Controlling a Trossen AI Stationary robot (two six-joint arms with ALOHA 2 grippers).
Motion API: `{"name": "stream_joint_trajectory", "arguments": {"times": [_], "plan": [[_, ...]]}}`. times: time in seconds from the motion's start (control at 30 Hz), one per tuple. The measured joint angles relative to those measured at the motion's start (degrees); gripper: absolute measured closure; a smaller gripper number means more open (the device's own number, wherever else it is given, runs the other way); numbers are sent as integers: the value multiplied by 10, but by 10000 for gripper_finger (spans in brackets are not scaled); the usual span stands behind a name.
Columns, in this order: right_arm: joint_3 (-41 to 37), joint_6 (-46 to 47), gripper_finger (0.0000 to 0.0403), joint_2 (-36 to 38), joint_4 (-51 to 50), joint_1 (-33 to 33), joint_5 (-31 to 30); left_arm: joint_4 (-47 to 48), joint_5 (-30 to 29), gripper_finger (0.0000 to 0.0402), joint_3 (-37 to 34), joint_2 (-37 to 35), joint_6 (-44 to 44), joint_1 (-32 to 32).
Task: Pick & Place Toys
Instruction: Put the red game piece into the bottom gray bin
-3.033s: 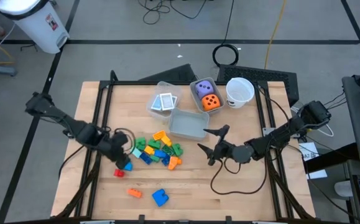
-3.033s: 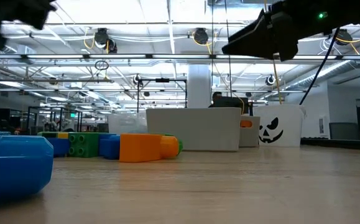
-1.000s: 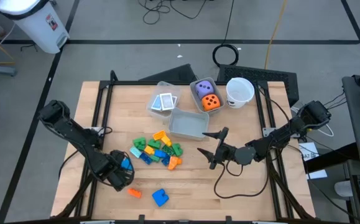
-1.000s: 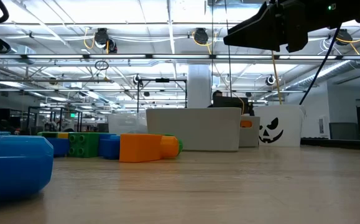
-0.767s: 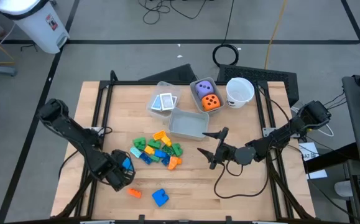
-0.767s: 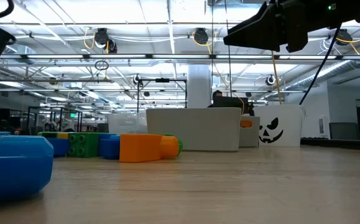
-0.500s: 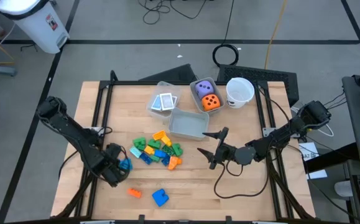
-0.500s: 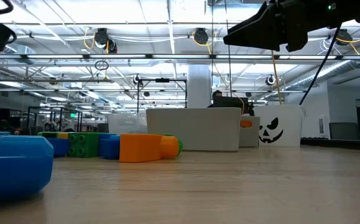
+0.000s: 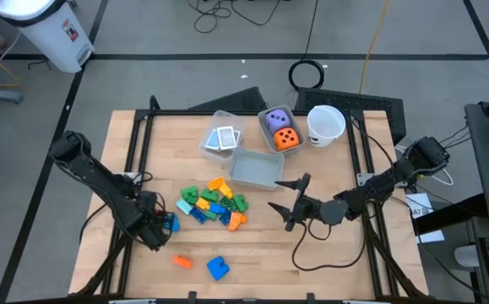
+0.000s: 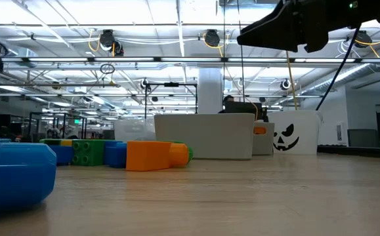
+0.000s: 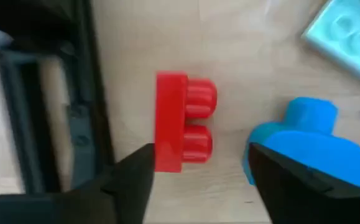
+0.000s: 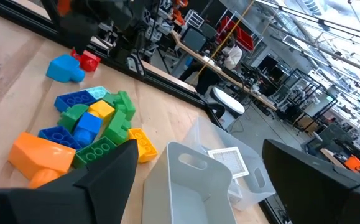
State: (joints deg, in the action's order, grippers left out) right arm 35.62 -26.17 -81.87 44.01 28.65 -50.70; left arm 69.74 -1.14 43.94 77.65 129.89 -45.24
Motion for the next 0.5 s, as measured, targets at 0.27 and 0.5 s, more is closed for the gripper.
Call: {"name": "stream_joint_trajectory", "arguments": {"times": [0.27, 0.5], "plan": [[0, 0, 78, 0, 4, 0, 0, -113, 23, 93, -107, 2, 46, 6], [0, 0, 78, 0, 8, 0, 0, -159, -32, 129, -123, 2, 6, 13]]}}
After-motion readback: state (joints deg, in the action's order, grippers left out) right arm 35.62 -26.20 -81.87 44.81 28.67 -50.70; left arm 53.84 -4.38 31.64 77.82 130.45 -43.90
